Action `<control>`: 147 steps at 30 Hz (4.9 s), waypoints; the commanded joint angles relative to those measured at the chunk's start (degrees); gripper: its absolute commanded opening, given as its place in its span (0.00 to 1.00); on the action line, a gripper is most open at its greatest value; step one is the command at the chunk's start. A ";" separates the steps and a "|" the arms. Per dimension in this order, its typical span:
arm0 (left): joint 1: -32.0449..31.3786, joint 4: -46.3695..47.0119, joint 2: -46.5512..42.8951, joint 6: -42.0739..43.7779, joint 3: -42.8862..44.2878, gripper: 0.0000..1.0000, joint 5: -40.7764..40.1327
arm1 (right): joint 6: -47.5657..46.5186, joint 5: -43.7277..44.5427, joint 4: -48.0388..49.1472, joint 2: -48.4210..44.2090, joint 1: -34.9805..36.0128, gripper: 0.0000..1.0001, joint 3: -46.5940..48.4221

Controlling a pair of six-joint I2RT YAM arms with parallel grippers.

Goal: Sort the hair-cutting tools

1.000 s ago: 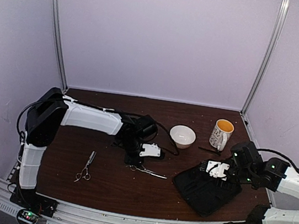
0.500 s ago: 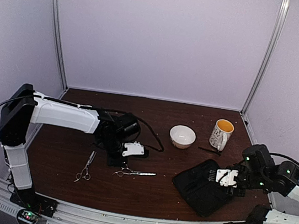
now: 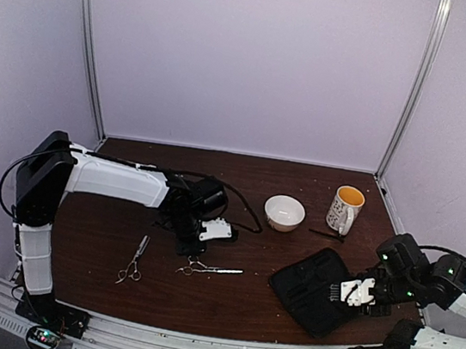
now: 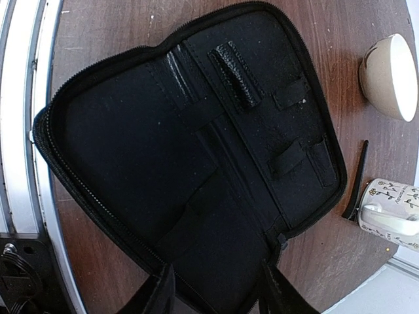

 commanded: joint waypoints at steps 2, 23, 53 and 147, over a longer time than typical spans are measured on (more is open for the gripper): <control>0.63 -1.31 -0.38 1.50 0.34 0.21 3.43 | 1.01 1.20 -0.01 -1.40 0.07 0.44 -0.86; 0.48 -1.53 2.58 -0.03 -1.76 0.22 6.11 | 1.55 1.45 1.57 -0.40 0.08 0.45 -1.97; 0.07 -1.77 -11.57 -6.03 -6.41 0.00 1.47 | -19.40 5.71 -4.58 7.50 0.27 0.51 -3.51; 0.98 -14.45 -25.60 -12.47 -6.23 0.00 4.48 | 5.23 -13.84 10.45 40.02 28.84 0.37 25.75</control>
